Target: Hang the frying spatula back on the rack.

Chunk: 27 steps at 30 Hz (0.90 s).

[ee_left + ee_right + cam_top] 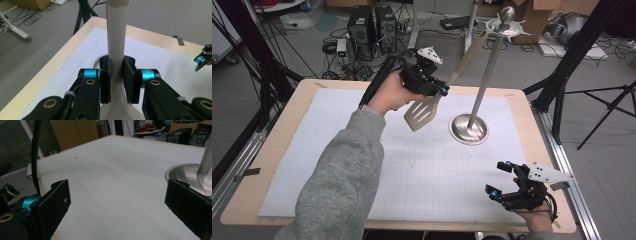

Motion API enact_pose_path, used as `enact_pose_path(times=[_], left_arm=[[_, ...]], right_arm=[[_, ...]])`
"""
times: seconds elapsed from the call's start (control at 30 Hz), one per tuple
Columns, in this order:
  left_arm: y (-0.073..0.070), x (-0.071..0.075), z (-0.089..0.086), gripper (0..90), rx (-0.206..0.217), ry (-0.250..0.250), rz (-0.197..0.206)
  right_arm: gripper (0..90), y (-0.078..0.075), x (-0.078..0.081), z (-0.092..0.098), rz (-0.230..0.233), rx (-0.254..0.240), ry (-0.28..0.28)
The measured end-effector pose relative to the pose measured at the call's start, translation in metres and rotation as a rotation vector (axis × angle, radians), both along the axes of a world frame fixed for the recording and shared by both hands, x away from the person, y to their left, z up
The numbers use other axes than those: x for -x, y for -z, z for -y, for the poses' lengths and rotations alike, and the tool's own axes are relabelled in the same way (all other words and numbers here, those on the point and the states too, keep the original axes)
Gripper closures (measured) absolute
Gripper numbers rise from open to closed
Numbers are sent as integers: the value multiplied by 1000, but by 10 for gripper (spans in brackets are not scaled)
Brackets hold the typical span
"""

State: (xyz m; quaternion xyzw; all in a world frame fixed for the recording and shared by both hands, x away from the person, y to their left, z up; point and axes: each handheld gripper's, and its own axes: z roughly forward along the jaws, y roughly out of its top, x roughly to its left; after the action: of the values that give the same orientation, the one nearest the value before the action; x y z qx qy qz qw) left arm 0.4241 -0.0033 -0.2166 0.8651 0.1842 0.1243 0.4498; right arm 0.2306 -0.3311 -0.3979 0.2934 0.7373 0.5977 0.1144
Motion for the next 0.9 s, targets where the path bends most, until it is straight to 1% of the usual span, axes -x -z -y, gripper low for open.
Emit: enact_pose_path(times=[0.03,0.07,0.2,0.4,0.47,0.67,0.77,0.9], left_arm=[[1,0,2,768,2,1,-3],[1,-1,3,769,2,1,-3],[4,-2,8,768,3,1,-2],[10,-6,16,769,12,-1,-3],[11,-7,18,769,13,-3,-1],[15,-9,23,768,13,-5,0],[17,-10,25,768,16,-6,0],[20,-12,29,768,33,-7,-5]], right_arm=[[55,0,0,-1,4,4,-2],[55,0,0,-1,-4,4,-5],[55,-1,0,-1,10,2,-8],[55,-1,2,0,4,-3,0],[55,-1,1,1,12,-3,1],[55,-1,3,1,6,-6,4],[55,-1,4,2,4,-4,8],[55,0,4,2,5,-3,7]])
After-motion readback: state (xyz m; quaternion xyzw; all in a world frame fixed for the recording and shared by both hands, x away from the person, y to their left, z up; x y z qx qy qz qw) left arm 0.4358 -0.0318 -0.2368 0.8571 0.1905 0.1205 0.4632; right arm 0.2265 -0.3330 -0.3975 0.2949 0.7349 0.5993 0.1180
